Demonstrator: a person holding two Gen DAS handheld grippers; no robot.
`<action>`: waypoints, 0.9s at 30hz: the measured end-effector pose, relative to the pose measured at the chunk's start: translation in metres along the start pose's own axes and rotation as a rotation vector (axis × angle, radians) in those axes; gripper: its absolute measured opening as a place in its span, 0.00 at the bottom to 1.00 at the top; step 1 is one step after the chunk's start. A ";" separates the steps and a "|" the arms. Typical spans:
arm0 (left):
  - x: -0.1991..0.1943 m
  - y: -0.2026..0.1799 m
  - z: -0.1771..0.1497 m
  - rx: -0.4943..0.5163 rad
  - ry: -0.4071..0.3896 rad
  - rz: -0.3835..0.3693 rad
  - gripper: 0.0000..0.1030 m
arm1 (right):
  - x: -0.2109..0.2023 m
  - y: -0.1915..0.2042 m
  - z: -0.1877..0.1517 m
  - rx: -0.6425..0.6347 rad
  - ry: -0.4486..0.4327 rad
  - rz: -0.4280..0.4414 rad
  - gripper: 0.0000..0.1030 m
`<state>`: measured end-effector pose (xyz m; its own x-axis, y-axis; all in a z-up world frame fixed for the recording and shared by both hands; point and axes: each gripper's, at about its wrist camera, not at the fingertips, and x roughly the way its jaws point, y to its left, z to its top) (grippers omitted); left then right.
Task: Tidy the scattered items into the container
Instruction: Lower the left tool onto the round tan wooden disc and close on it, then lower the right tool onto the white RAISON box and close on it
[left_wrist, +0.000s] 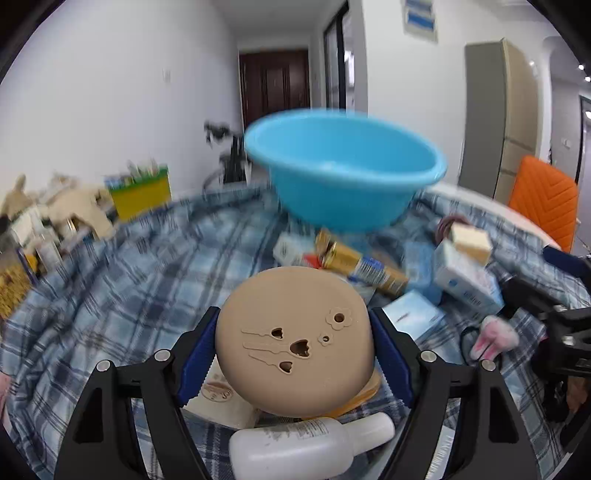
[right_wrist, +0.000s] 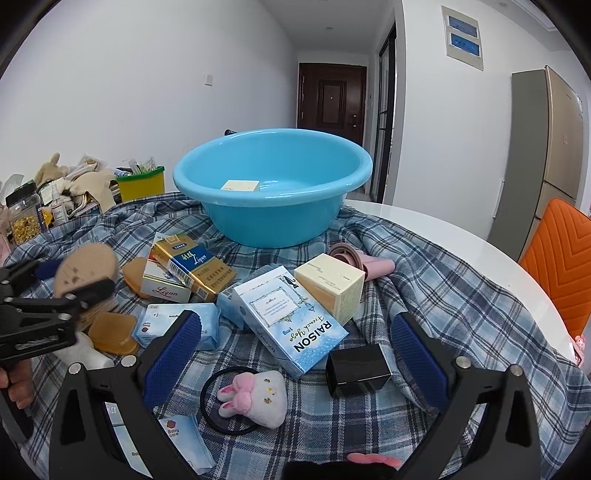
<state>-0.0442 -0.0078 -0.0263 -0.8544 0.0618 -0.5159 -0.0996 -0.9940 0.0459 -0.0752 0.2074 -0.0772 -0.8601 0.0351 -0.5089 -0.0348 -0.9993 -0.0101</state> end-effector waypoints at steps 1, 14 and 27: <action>-0.006 0.000 0.000 0.004 -0.033 0.005 0.78 | 0.001 0.000 0.000 -0.001 0.003 0.001 0.99; -0.031 0.007 0.000 -0.019 -0.148 0.012 0.79 | 0.025 0.003 -0.002 -0.018 0.130 0.024 0.99; -0.023 0.003 0.000 -0.005 -0.104 0.003 0.79 | 0.056 0.009 0.003 -0.037 0.217 0.005 0.99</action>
<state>-0.0252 -0.0125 -0.0147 -0.9029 0.0677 -0.4245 -0.0947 -0.9946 0.0429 -0.1249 0.2008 -0.1029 -0.7301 0.0312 -0.6826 -0.0086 -0.9993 -0.0365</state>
